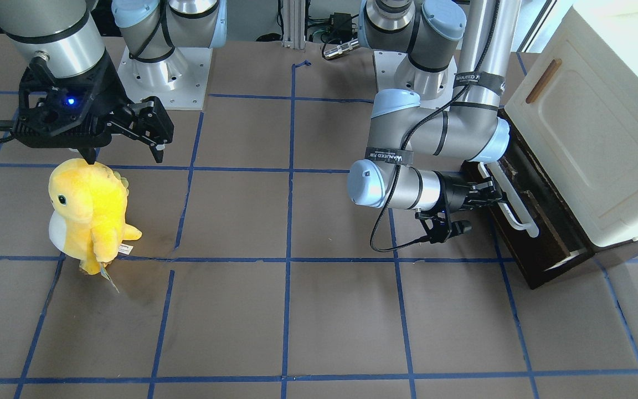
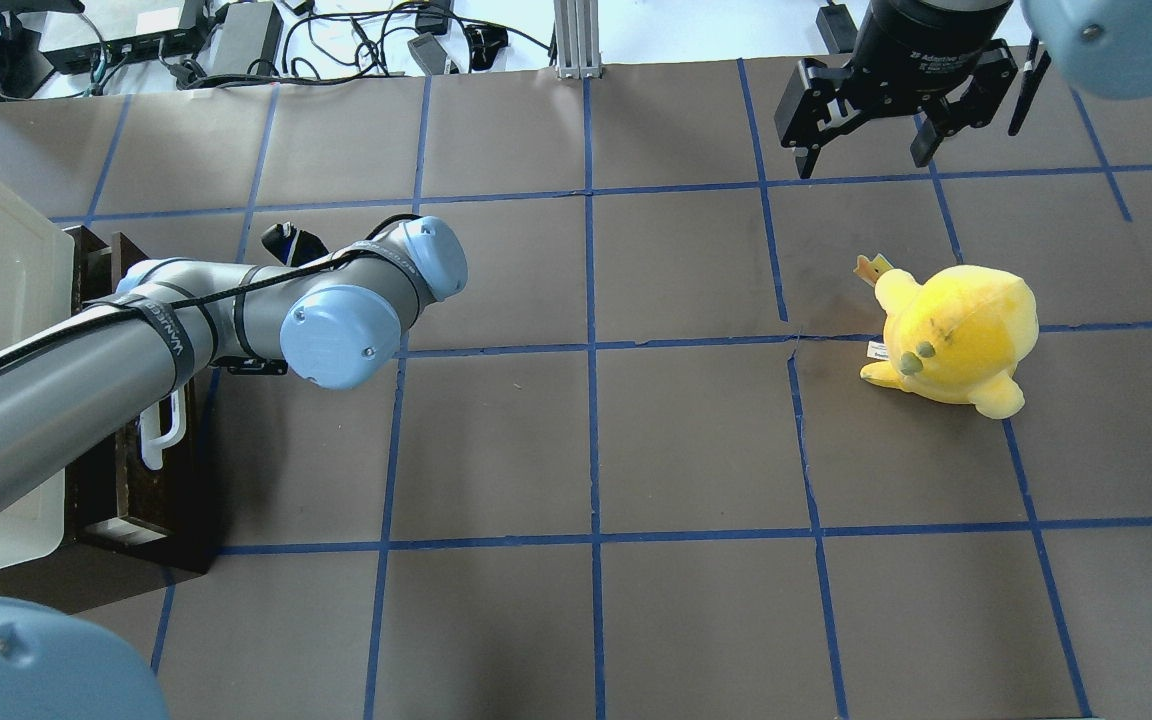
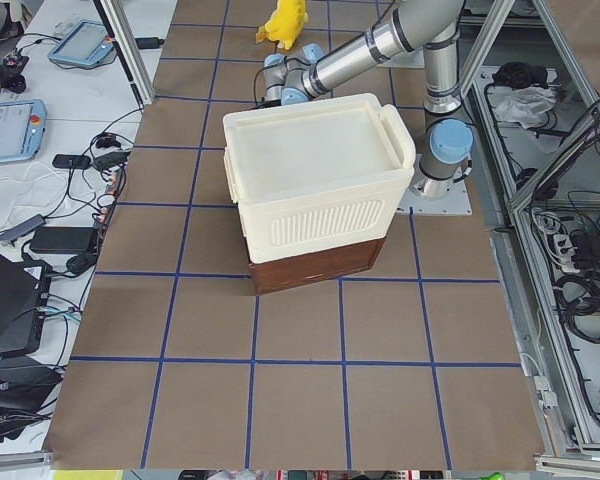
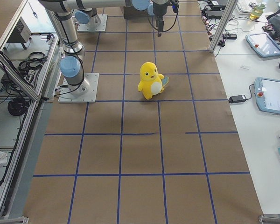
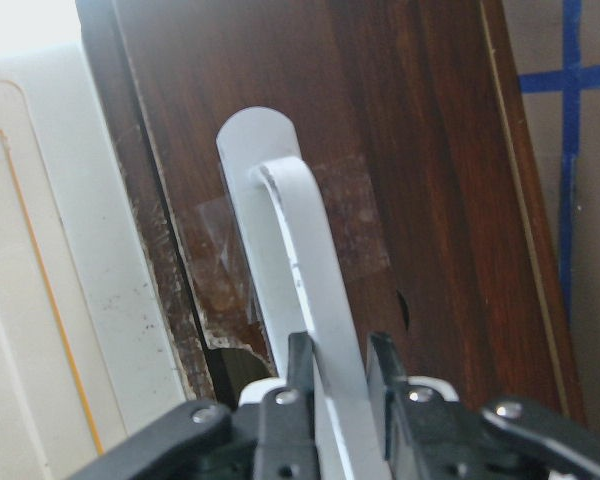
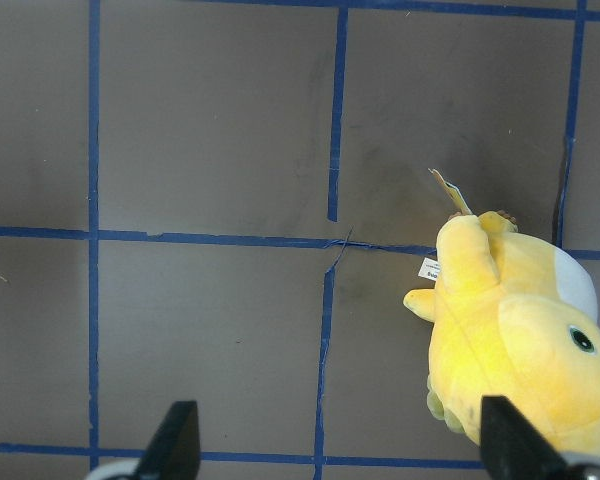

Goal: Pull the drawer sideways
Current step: 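Pull the handle with the left gripper, sliding the drawer out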

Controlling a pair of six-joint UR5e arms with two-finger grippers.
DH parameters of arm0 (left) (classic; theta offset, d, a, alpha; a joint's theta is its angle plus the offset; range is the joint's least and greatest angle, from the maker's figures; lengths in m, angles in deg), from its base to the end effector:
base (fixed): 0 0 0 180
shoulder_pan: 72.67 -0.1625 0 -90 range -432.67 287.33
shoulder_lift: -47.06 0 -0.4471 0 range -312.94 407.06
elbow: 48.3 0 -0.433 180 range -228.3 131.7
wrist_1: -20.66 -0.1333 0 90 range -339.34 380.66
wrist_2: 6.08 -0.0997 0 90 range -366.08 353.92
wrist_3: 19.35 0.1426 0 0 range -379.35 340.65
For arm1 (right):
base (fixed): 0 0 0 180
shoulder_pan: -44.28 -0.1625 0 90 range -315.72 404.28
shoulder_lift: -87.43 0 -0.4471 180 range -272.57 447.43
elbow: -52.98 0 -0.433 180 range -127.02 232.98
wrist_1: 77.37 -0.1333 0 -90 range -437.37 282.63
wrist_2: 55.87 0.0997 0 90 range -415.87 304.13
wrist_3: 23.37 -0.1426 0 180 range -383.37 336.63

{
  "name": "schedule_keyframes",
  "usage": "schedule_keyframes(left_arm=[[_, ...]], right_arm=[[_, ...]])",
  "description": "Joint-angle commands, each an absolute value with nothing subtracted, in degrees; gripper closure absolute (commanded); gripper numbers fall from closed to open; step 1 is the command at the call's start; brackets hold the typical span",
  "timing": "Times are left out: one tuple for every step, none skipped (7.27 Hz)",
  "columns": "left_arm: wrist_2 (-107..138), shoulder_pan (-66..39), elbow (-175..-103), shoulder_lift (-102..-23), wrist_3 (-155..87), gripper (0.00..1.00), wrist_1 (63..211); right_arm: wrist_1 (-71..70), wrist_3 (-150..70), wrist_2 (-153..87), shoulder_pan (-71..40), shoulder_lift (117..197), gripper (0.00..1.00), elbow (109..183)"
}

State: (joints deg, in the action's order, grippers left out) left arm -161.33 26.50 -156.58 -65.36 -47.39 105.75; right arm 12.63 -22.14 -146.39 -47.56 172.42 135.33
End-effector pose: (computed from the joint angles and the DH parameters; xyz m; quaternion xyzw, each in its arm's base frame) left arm -0.0906 -0.5372 0.1867 0.0320 0.8178 0.0816 0.5688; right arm 0.1505 -0.5732 0.4900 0.0267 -0.9994 0.0231 0.0044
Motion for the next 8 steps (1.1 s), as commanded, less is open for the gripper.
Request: schedule_keyframes(left_arm=[[-160.9,28.0,-156.0,-65.4,-47.4,0.79,105.7],[-159.2,29.4,-154.2,-65.4,-47.4,0.79,105.7],[-158.2,30.4,-152.5,-65.8,-47.3,0.79,106.3],[-158.0,30.9,-152.3,-66.0,-47.3,0.79,106.3],[-157.9,31.1,-152.2,-65.9,-47.3,0.79,106.2],[-157.9,31.8,-152.2,-66.0,-47.4,0.79,106.2],[-157.1,32.1,-152.2,-66.0,-47.4,0.79,106.2],[-156.9,32.1,-152.2,-66.0,-47.4,0.79,106.1]], right_arm=[[12.6,-22.1,-146.4,-47.6,172.4,0.0,135.3],[12.6,-22.1,-146.4,-47.6,172.4,0.0,135.3],[12.6,-22.1,-146.4,-47.6,172.4,0.0,135.3],[12.6,-22.1,-146.4,-47.6,172.4,0.0,135.3],[12.6,-22.1,-146.4,-47.6,172.4,0.0,135.3],[12.6,-22.1,-146.4,-47.6,172.4,0.0,135.3],[12.6,-22.1,-146.4,-47.6,172.4,0.0,135.3],[12.6,-22.1,-146.4,-47.6,172.4,0.0,135.3]])
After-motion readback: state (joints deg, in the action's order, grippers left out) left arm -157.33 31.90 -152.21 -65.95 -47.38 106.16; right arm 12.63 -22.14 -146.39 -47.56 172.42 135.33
